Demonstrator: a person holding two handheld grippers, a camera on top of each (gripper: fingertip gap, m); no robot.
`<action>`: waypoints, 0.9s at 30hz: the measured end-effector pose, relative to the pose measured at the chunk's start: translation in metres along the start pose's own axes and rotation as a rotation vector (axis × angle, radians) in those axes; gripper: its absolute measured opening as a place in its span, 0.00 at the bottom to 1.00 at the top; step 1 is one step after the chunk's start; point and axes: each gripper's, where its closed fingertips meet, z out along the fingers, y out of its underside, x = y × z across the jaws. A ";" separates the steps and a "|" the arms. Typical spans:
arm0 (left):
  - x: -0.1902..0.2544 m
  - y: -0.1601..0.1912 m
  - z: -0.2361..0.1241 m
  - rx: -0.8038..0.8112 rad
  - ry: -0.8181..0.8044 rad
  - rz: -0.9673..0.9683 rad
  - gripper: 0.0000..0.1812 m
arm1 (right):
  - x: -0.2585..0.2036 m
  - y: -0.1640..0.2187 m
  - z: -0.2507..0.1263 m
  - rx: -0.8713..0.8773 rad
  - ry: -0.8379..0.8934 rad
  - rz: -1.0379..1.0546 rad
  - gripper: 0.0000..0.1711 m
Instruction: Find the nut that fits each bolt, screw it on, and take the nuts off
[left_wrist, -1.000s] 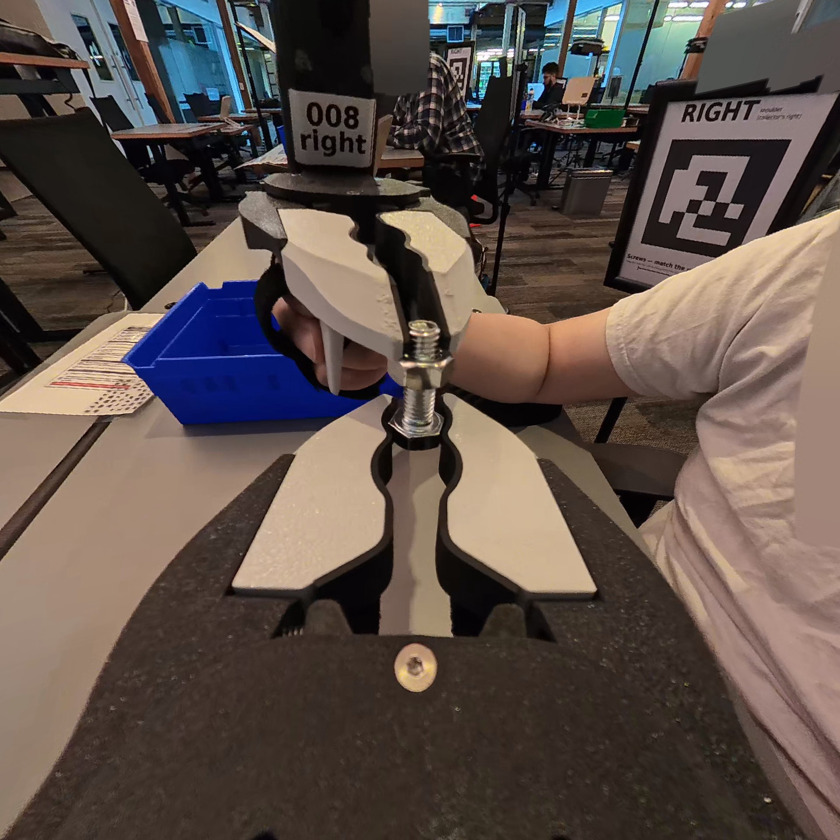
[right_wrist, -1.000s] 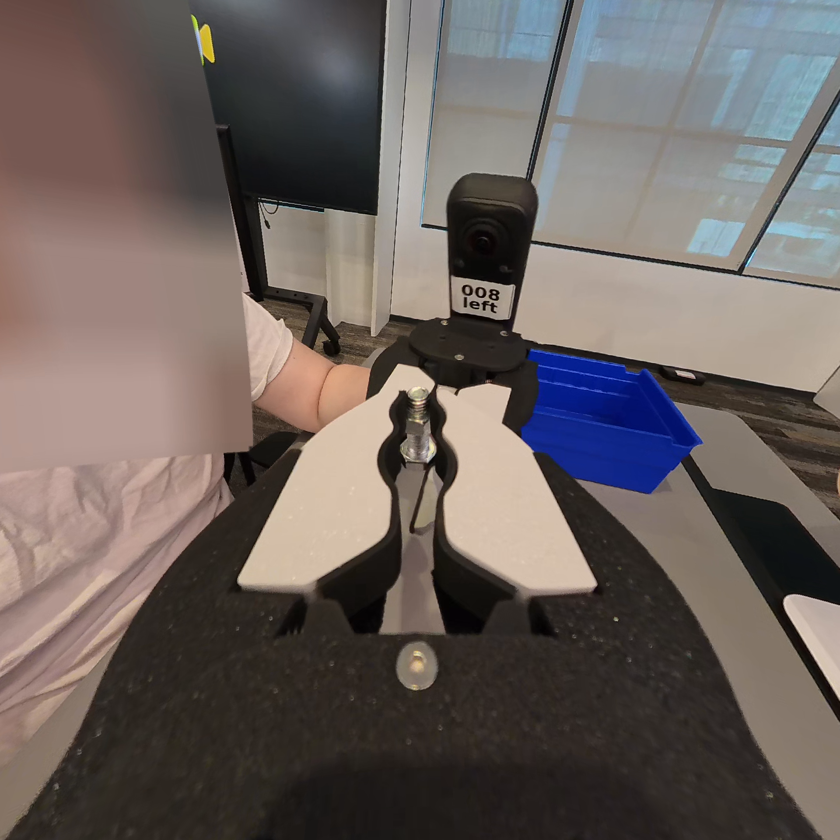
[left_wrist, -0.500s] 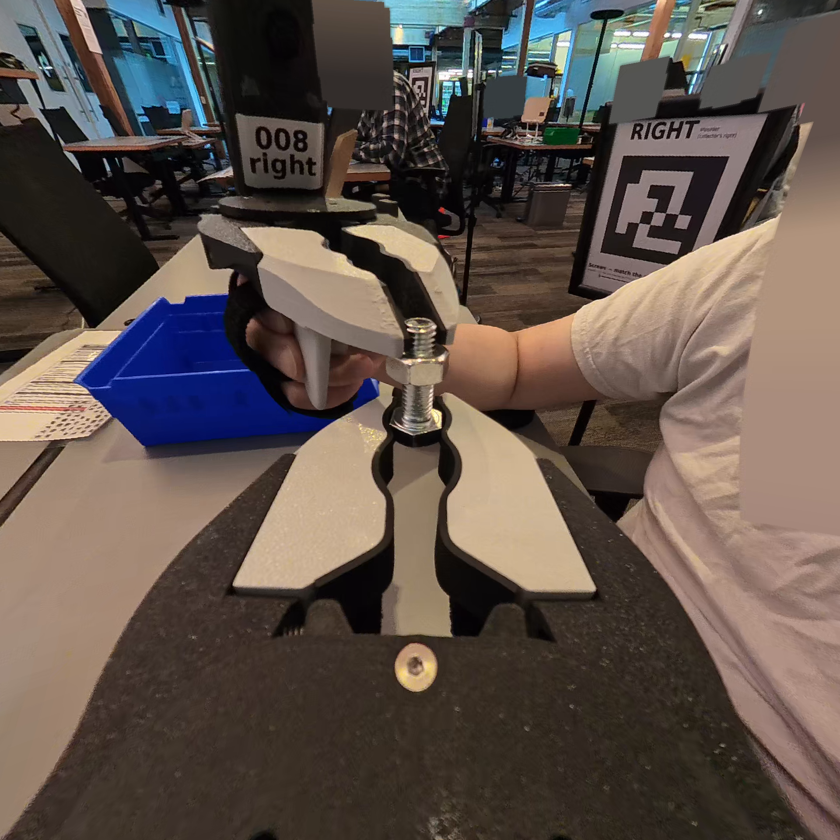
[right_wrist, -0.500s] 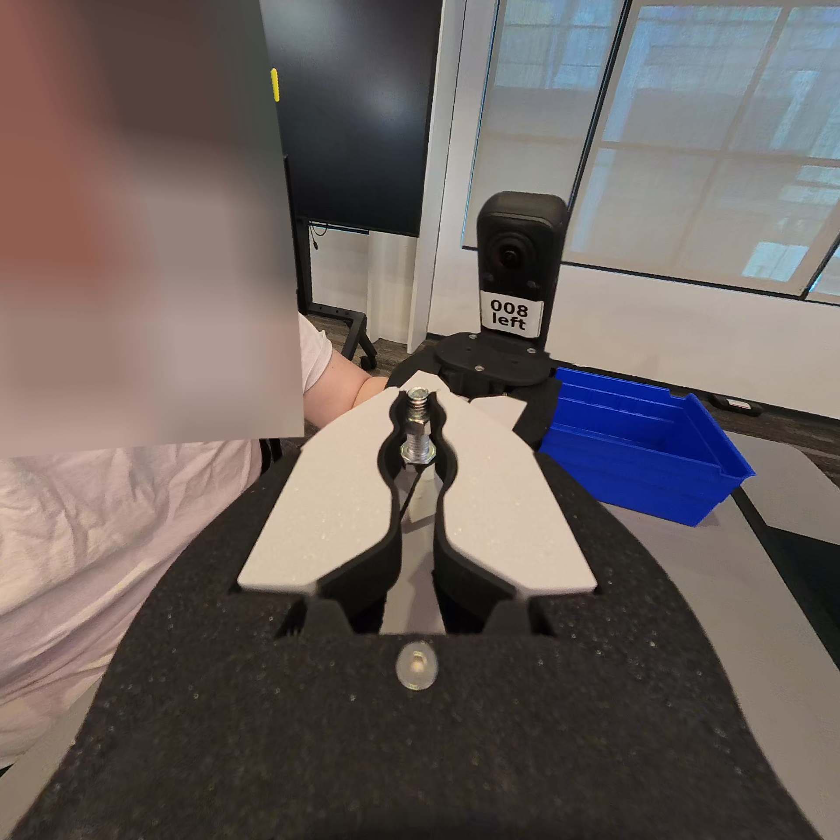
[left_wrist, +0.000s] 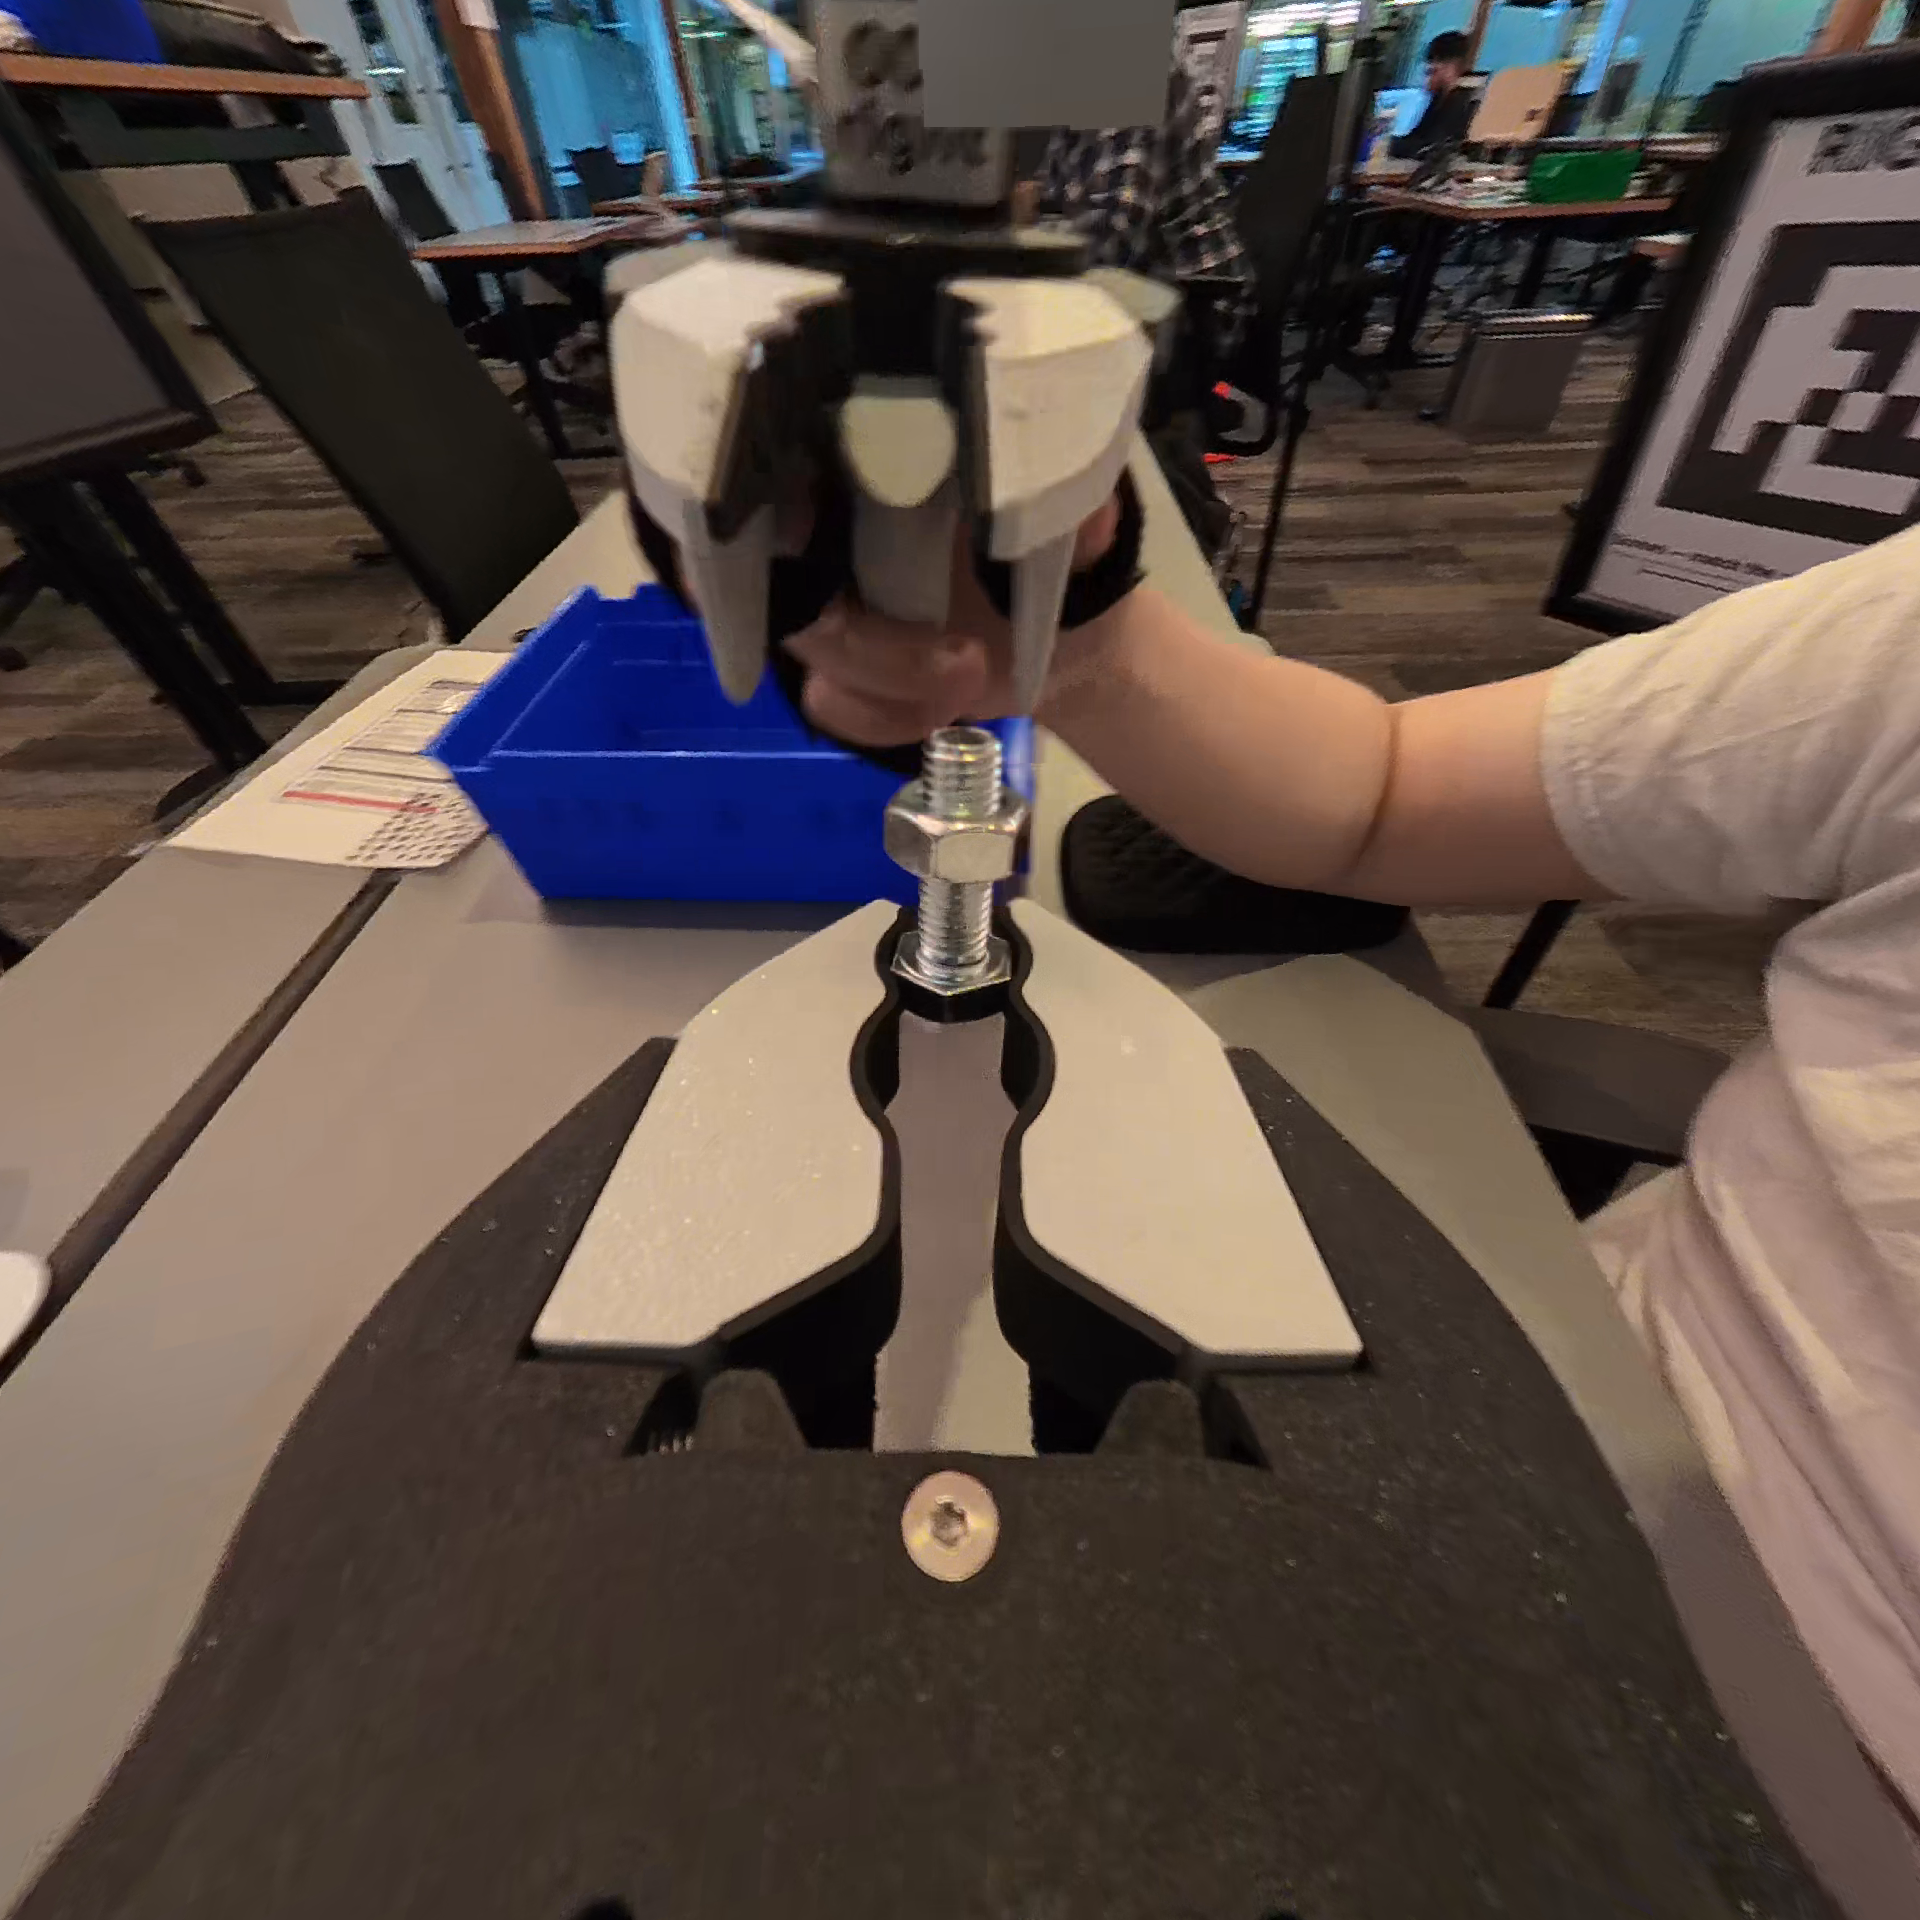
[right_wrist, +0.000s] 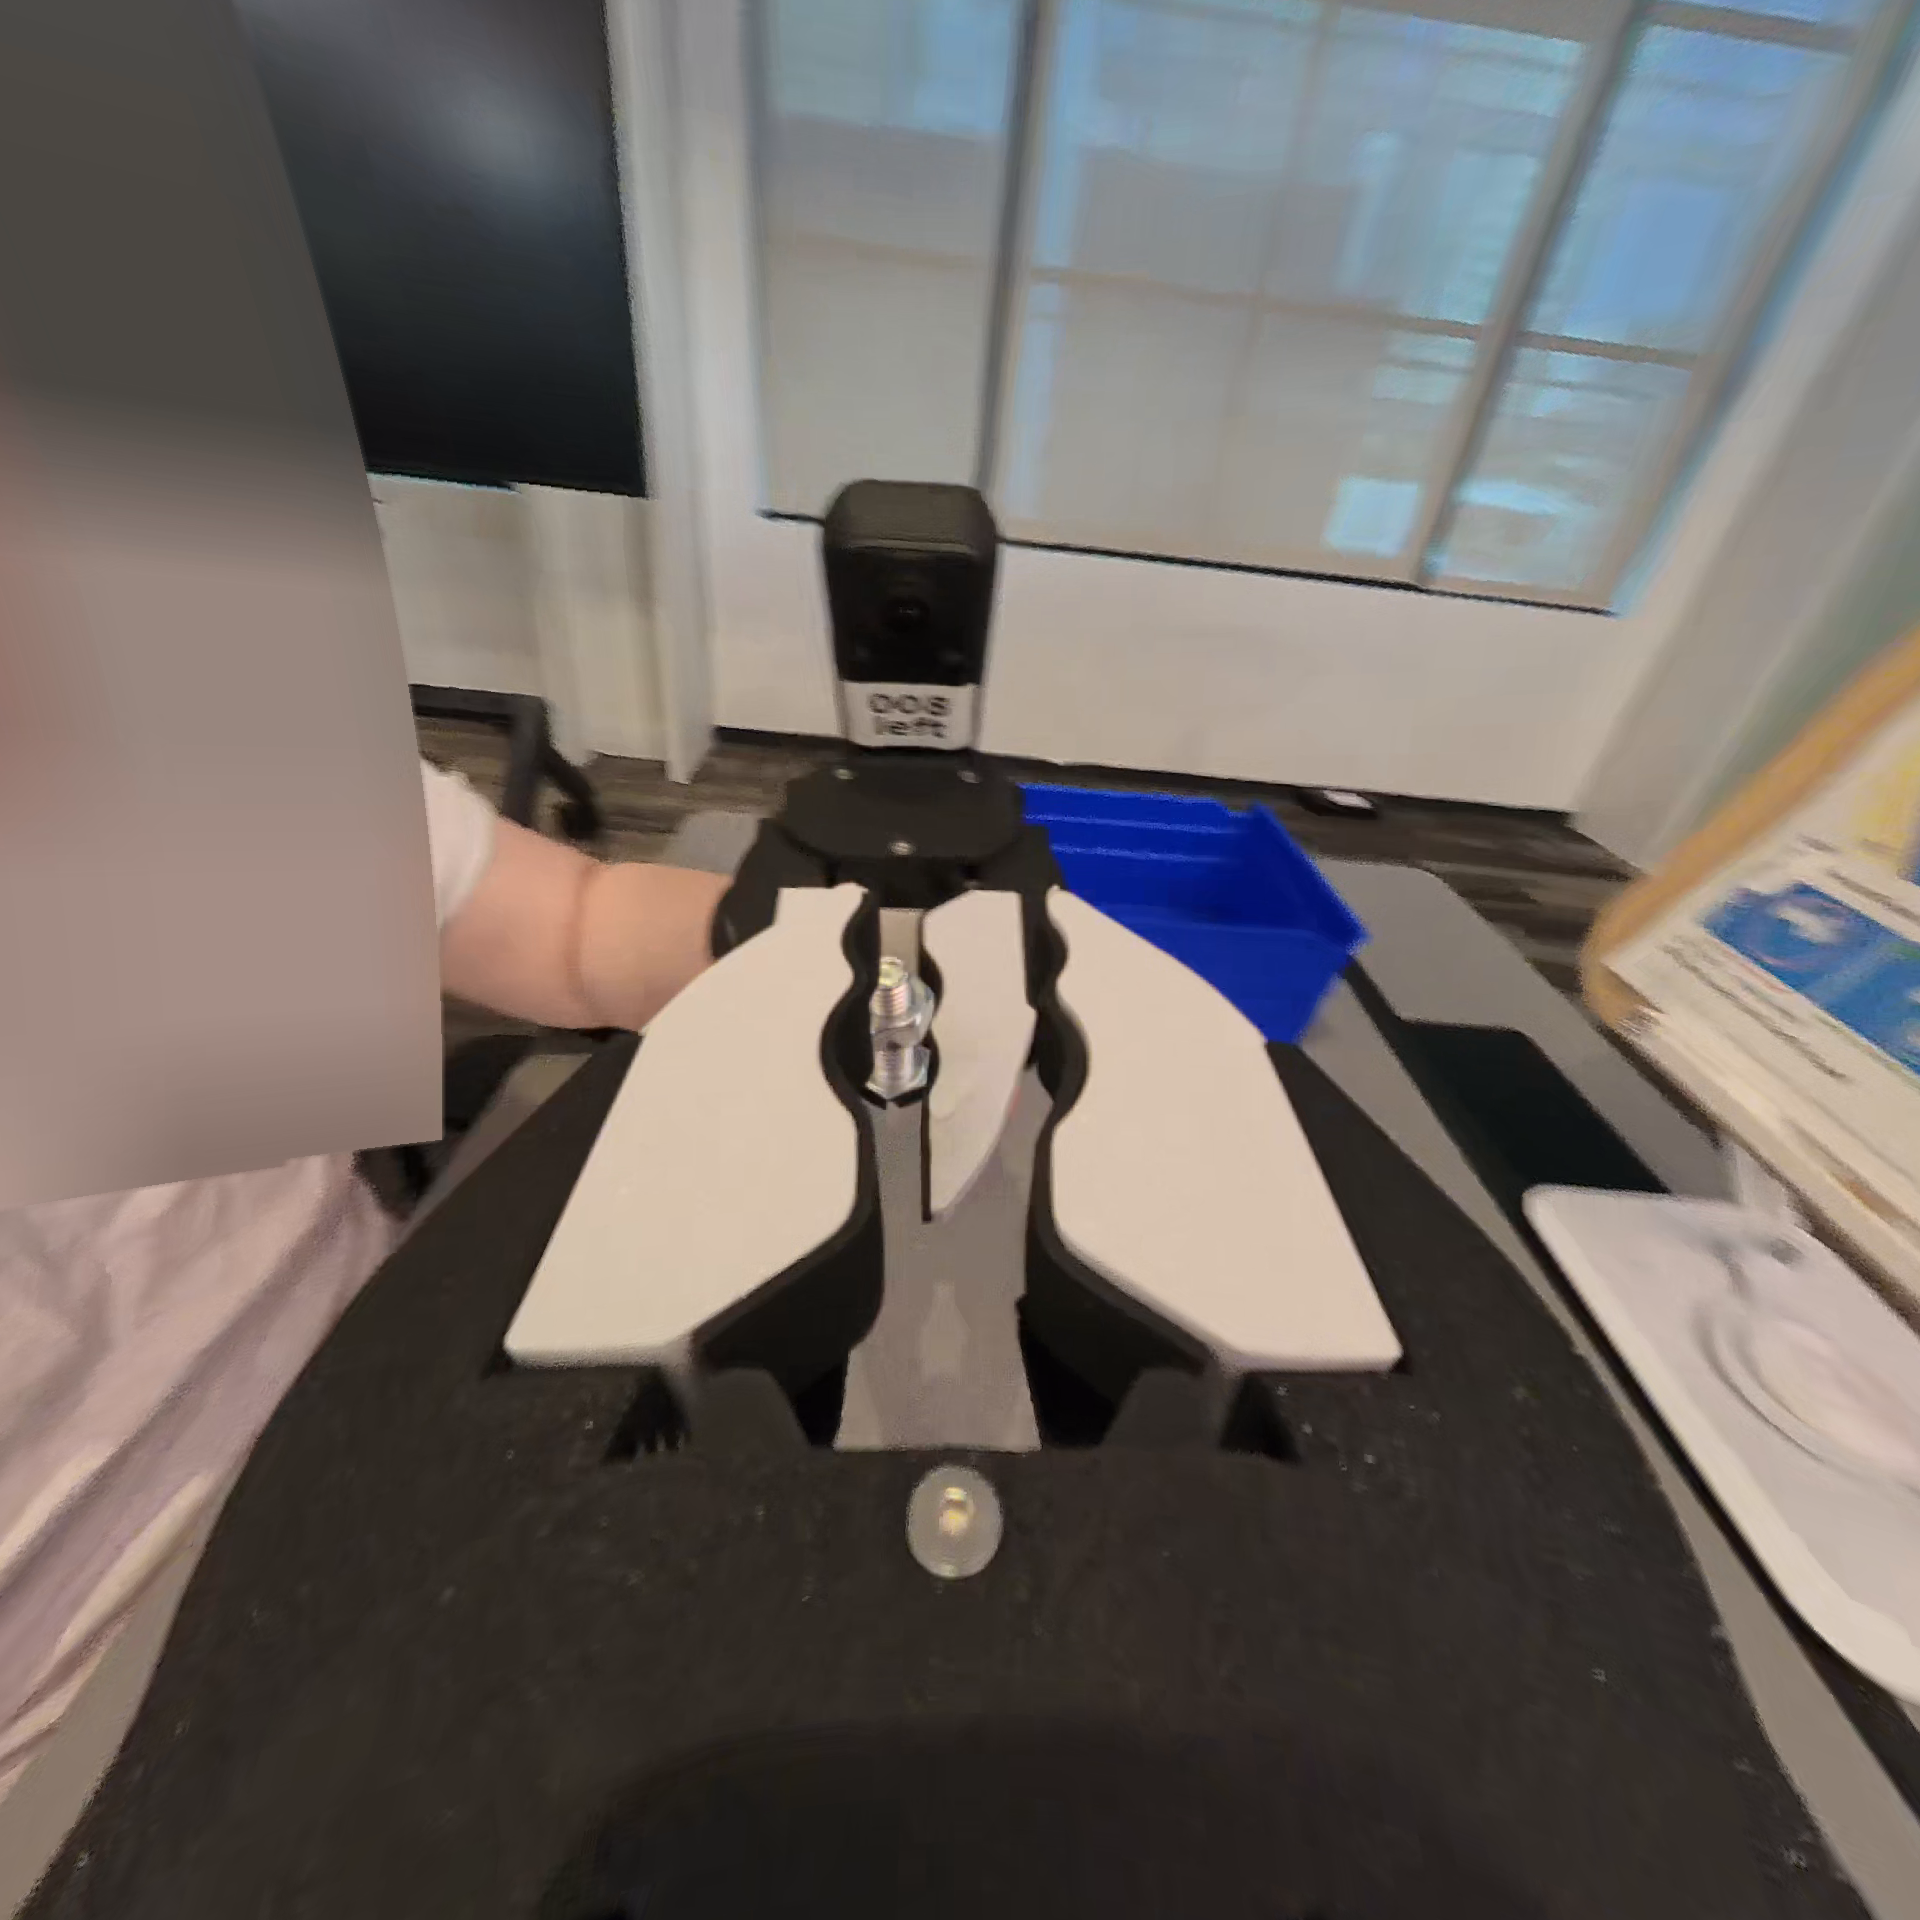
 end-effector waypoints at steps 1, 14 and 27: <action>-0.007 0.001 -0.001 0.000 -0.045 -0.003 0.08 | 0.005 0.000 -0.001 -0.031 0.055 -0.008 0.17; -0.049 0.004 -0.012 0.011 -0.366 -0.014 0.08 | 0.033 0.037 0.025 -0.255 0.508 -0.003 0.22; -0.051 0.000 -0.015 0.028 -0.383 -0.015 0.08 | 0.033 0.039 0.023 -0.287 0.501 -0.016 0.18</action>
